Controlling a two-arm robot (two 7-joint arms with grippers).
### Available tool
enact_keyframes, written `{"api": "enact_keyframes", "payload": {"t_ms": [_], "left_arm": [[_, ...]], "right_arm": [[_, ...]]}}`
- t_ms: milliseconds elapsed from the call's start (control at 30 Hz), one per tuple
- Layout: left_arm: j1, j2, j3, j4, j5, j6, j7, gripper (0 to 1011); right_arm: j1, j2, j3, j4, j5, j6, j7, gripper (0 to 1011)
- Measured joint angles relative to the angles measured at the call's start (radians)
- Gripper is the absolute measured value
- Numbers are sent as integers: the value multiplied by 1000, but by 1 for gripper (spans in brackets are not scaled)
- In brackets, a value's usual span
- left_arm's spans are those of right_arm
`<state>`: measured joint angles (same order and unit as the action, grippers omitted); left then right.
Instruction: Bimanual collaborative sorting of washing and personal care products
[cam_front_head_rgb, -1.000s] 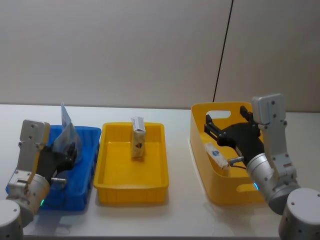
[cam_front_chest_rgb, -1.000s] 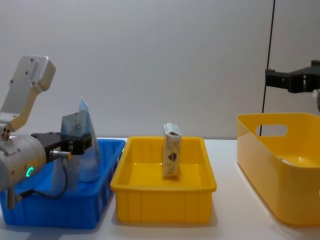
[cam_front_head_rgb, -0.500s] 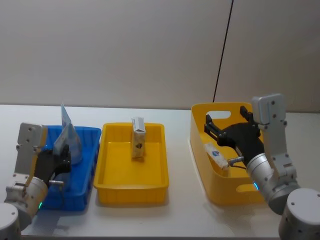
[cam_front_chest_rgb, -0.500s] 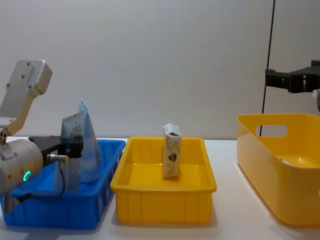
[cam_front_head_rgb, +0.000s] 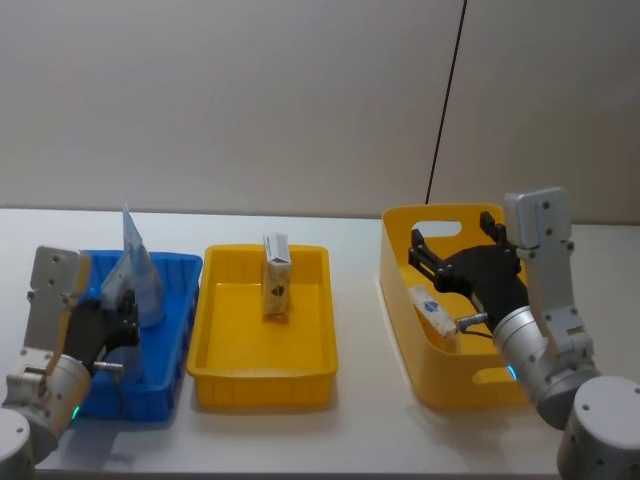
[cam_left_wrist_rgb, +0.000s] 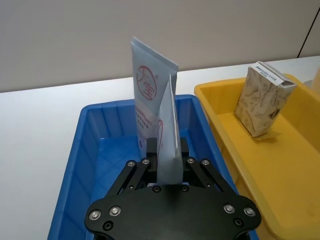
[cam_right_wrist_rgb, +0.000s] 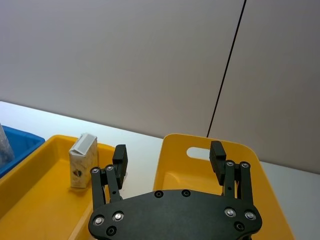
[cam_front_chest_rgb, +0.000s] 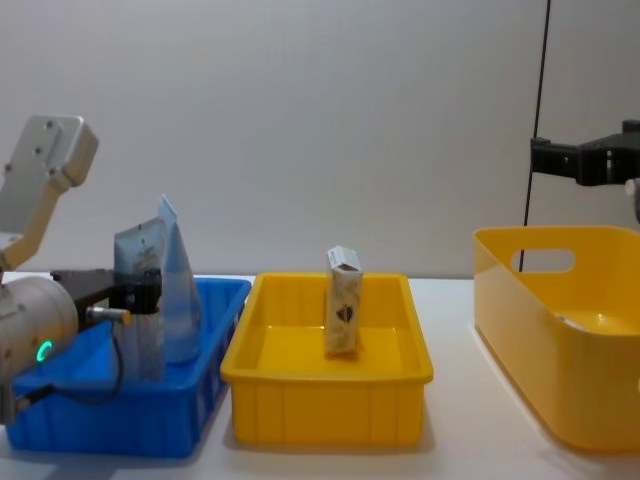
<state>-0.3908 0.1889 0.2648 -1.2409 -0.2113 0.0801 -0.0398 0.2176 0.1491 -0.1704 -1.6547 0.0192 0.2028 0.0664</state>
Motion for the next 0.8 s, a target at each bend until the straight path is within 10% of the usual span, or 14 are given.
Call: {"api": "enact_keyframes", "payload": {"t_ms": [800], "left_arm": [[6, 13, -5, -154, 33, -2, -28, 202]], "right_arm": [[0, 0, 0, 0, 0, 0, 0, 1004]]}}
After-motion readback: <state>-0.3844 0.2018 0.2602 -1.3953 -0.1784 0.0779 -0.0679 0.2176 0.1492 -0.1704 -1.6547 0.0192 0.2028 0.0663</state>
